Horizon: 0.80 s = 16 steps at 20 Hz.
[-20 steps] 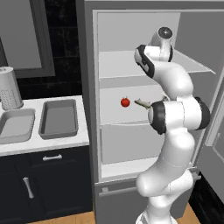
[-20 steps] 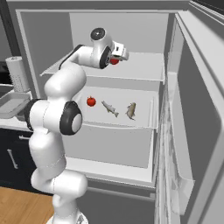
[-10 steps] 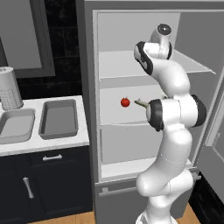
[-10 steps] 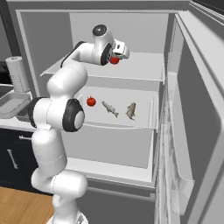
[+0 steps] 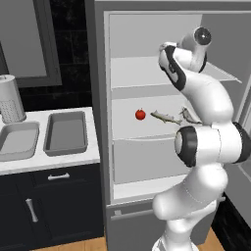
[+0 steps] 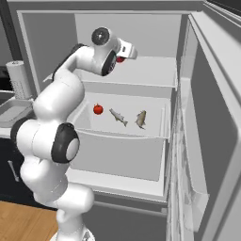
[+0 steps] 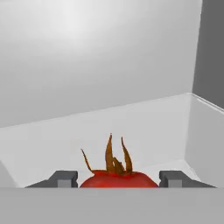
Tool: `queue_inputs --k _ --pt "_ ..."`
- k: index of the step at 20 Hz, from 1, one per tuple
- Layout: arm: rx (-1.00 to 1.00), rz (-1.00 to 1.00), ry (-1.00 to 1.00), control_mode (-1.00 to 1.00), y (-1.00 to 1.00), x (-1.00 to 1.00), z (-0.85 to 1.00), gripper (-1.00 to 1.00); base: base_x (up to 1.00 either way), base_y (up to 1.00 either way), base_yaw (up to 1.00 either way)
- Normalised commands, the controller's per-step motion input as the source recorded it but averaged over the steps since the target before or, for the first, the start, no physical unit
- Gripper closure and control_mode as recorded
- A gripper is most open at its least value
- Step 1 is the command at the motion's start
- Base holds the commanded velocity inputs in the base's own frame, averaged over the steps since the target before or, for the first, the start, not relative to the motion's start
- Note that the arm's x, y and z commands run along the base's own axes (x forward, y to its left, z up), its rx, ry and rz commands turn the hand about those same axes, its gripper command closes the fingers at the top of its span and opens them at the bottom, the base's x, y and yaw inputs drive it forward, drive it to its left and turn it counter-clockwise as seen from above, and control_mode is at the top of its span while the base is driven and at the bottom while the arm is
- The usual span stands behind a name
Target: Place one tomato and one fish in each tupperware on the nearby counter, to pack two identical lunches.
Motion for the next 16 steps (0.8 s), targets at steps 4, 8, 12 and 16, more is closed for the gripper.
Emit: queue_inputs --k 4,8,12,16 --pt "0.06 0.00 -0.67 -1.00 0.00 -1.00 0.39 1.00 0.00 0.00 0.00" --pt "0.01 0.00 -0.41 -1.00 0.00 -1.00 -0.12 1.00 0.00 0.00 0.00" --pt "0.07 0.00 -0.04 -1.00 0.01 -1.00 -0.05 1.00 0.00 0.00 0.00" --pt "0.13 0.00 0.25 -1.00 0.01 -1.00 0.38 1.00 0.00 0.00 0.00"
